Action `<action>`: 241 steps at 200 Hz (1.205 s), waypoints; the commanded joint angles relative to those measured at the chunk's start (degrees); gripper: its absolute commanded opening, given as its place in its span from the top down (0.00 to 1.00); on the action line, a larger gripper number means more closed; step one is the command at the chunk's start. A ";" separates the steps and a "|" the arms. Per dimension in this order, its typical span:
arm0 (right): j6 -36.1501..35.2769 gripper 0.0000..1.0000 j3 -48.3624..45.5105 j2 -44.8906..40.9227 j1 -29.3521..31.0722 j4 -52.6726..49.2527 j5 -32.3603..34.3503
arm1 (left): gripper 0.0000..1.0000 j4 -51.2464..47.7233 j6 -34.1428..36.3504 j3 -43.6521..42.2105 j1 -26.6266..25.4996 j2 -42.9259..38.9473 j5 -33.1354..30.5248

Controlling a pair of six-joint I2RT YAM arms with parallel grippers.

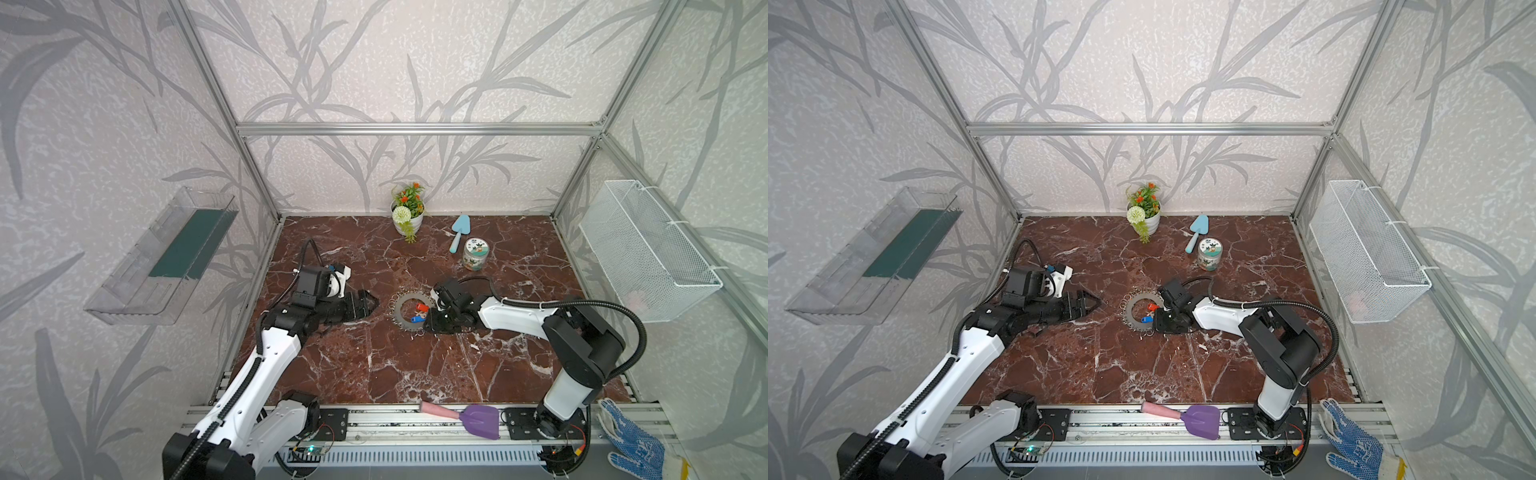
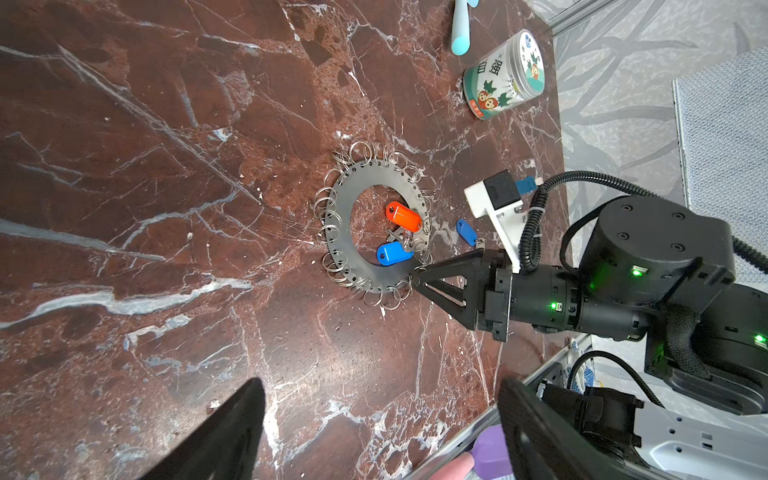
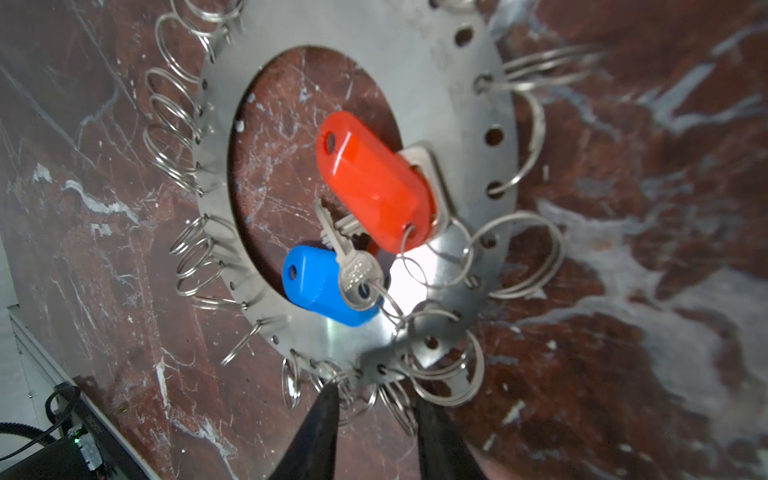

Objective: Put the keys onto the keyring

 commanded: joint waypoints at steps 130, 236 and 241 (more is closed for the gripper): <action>0.08 0.89 1.17 -1.26 -0.40 -4.22 2.83 | 0.12 0.56 -0.11 -0.71 0.64 -0.31 0.93; -4.19 0.99 3.77 -7.45 -0.19 -11.48 5.37 | 0.12 0.77 -0.19 -0.71 1.14 -0.31 1.27; -5.09 1.00 4.59 -7.73 -0.16 -13.21 5.42 | 0.12 0.83 -0.22 -0.73 1.16 -0.30 1.27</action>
